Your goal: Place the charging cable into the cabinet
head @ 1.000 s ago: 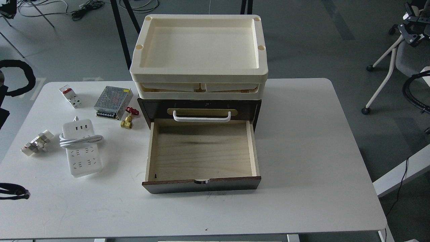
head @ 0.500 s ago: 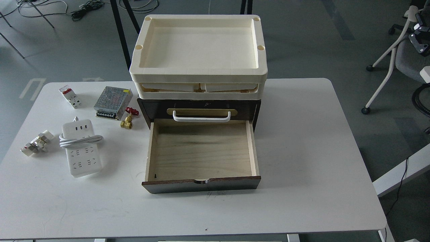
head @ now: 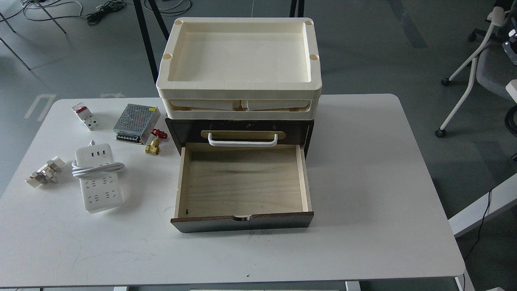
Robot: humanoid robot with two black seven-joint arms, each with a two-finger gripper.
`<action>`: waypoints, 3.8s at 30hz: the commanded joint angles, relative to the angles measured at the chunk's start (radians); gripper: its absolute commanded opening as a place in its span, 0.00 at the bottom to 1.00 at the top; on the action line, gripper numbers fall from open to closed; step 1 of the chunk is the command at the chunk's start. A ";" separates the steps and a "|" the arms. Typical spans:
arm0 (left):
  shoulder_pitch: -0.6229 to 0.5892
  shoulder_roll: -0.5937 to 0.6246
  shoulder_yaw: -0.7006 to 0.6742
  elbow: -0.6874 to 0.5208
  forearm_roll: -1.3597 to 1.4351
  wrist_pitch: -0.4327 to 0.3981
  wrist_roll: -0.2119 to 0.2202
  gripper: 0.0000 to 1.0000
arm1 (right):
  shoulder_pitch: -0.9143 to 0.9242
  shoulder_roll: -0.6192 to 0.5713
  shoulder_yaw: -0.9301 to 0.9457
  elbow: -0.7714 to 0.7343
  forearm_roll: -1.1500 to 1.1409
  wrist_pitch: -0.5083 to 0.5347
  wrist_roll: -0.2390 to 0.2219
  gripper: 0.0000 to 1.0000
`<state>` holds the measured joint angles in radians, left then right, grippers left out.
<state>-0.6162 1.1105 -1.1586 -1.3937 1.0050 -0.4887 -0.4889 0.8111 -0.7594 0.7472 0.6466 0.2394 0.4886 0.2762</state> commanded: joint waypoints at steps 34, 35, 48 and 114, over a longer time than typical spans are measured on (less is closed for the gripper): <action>-0.005 0.108 0.646 -0.016 1.177 0.000 0.000 0.99 | -0.066 0.031 0.000 -0.038 0.000 0.000 0.003 1.00; -0.017 0.079 0.646 -0.001 1.177 0.000 0.000 0.99 | -0.066 0.032 0.000 -0.038 0.000 0.000 0.003 1.00; -0.089 -0.164 0.683 0.243 1.177 0.000 0.000 0.94 | -0.092 0.029 0.001 -0.039 0.000 0.000 0.003 1.00; -0.132 -0.344 0.895 0.659 1.177 0.318 0.000 0.00 | -0.130 0.032 0.003 -0.038 0.001 0.000 0.004 1.00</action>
<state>-0.7373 0.7681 -0.2637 -0.7317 2.1816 -0.1799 -0.4888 0.6838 -0.7271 0.7502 0.6089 0.2393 0.4887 0.2792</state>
